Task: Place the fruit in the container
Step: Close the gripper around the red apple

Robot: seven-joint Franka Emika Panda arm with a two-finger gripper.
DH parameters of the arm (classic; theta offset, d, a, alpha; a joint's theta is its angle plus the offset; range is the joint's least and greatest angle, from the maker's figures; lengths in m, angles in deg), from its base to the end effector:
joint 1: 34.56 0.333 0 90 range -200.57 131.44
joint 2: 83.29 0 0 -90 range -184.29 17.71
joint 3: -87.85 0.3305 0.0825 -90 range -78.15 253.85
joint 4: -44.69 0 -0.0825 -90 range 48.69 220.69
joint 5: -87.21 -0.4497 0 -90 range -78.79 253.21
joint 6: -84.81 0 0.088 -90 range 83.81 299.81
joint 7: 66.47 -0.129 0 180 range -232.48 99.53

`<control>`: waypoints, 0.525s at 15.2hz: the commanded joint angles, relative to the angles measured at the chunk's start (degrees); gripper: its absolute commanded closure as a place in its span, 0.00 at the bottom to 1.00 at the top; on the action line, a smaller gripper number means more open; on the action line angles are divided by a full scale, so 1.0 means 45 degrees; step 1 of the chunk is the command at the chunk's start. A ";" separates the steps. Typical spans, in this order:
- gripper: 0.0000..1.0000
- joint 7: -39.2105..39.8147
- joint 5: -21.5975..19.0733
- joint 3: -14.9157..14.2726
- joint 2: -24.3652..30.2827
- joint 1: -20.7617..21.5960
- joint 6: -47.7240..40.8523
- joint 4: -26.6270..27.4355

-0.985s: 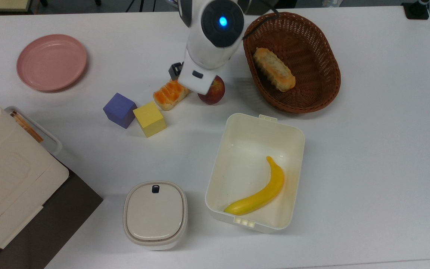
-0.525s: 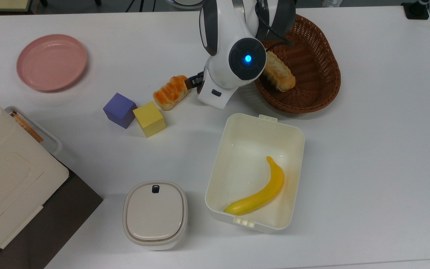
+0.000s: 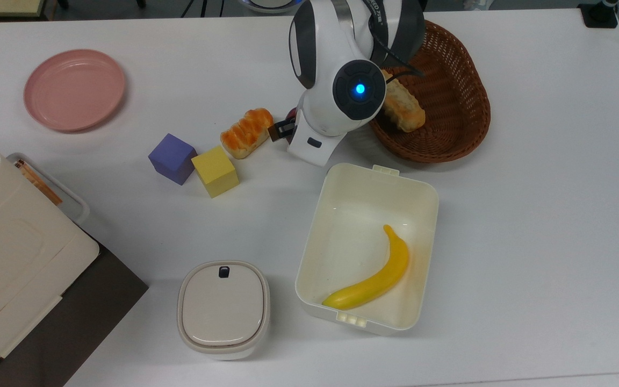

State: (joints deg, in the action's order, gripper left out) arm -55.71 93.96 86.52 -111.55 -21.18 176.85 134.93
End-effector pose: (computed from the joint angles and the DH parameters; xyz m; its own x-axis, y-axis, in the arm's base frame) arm 0.6732 0.1300 0.2893 0.8103 0.3641 -0.4592 0.4233 -0.9055 0.0290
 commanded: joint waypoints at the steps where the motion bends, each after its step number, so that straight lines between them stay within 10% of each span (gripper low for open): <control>1: 0.60 -0.0223 0.0277 -0.0115 0.0243 0.0113 -0.0023 -0.0091; 8: 0.60 -0.0689 -0.0462 -0.0291 0.1668 -0.0608 -0.0161 -0.1436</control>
State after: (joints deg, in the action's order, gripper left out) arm -56.30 94.08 85.57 -108.80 -22.57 176.78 130.16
